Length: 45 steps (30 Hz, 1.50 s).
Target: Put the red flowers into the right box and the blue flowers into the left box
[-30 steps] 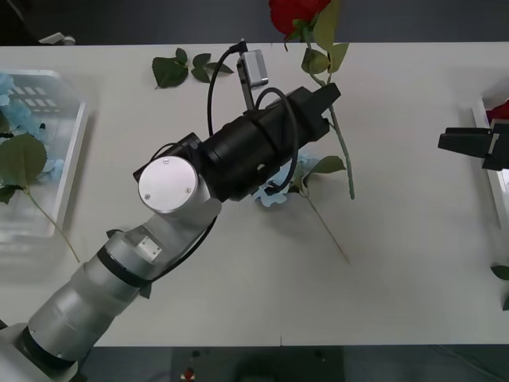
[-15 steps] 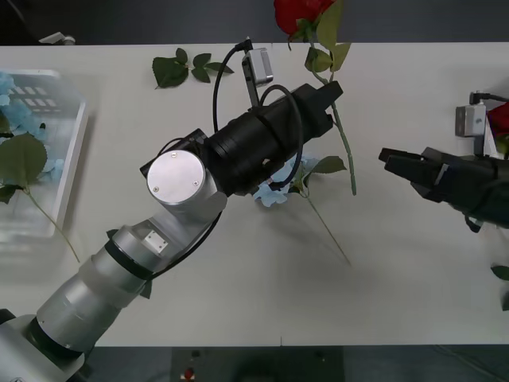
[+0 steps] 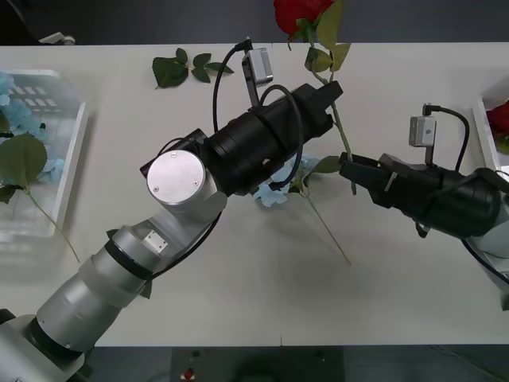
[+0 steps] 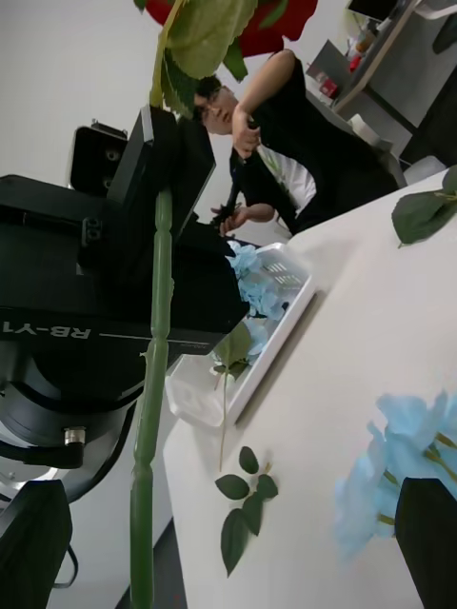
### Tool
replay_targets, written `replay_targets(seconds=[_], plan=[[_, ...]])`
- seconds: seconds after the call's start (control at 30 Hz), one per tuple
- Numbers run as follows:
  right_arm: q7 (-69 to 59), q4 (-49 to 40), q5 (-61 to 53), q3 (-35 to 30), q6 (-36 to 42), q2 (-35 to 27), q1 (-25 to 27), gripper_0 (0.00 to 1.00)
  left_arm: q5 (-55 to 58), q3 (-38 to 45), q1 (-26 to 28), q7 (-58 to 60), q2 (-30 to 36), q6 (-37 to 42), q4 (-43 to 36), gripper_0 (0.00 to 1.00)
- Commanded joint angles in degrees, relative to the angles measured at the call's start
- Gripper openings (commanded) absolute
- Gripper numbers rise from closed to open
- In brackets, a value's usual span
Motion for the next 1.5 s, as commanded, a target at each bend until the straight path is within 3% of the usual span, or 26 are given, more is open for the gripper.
replay_targets(seconds=[0.03, 0.17, 0.3, 0.53, 0.63, 0.7, 0.8, 1.17, 1.2, 1.23, 1.27, 1.33, 1.4, 1.5], plan=[[0.6, -2.1, 2.2, -0.4, -1.3, 1.5, -3.2, 0.99, 0.1, 0.9, -1.4, -0.6, -0.5, -0.5, -1.2, 0.00], [0.2, -2.1, 2.2, 0.4, -2.3, 2.8, -4.4, 0.96, 0.2, 0.9, -1.4, -0.6, -0.4, -0.5, -1.1, 0.00], [-0.1, -2.1, 4.1, 1.1, -3.3, 3.2, -6.1, 0.84, 0.1, 0.9, -1.4, -0.5, -0.5, -0.5, -1.2, 0.00], [-1.4, -2.1, 6.7, 3.2, -5.9, 3.6, -8.6, 0.80, 0.2, 0.9, -1.4, -0.5, -0.3, -0.5, -1.1, 0.00], [-1.9, -2.1, 6.6, 4.2, -7.1, 3.6, -9.1, 0.50, 0.2, 0.9, -1.4, -0.4, -0.4, -0.5, -1.2, 0.00], [-2.4, -2.0, 6.7, 4.7, -7.8, 3.6, -9.5, 0.22, 0.8, 1.0, -1.4, -0.5, -0.3, -0.5, -1.1, 0.00], [-2.8, -2.1, 6.7, 4.8, -8.4, 3.5, -9.7, 0.03, 1.2, 0.9, -1.4, -0.5, -0.3, -0.5, -1.1, 0.00], [-3.3, -2.0, 9.0, 4.9, -11.0, 3.1, -10.4, 0.00, 1.2, 0.9, -1.4, -0.6, 0.4, -0.5, -1.2, 0.00], [-3.1, -2.1, 9.0, 4.9, -11.2, 3.0, -10.4, 0.00, 1.2, 0.9, -1.4, -0.6, 0.7, -0.5, -1.2, 0.04], [-3.1, -2.1, 9.0, 4.9, -11.3, 3.0, -10.3, 0.00, 1.2, 0.9, -1.3, -0.6, 0.9, -0.5, -1.2, 0.19], [-3.1, -2.1, 9.0, 4.9, -11.4, 3.0, -10.4, 0.00, 1.2, 0.9, -1.2, -0.6, 1.5, -0.4, -1.2, 0.44], [-3.0, -2.1, 9.0, 4.8, -11.7, 3.0, -10.4, 0.00, 1.2, 0.9, -1.1, -0.6, 2.3, -0.4, -1.2, 0.80], [-2.9, -2.1, 9.0, 4.9, -12.0, 2.9, -10.5, 0.00, 1.7, 0.9, -1.0, -0.6, 3.7, 0.0, -1.2, 0.96], [-2.8, -2.1, 9.0, 4.9, -12.4, 2.6, -10.6, 0.00, 4.7, 0.9, -0.8, -0.7, 6.7, 0.9, -1.8, 1.00]])
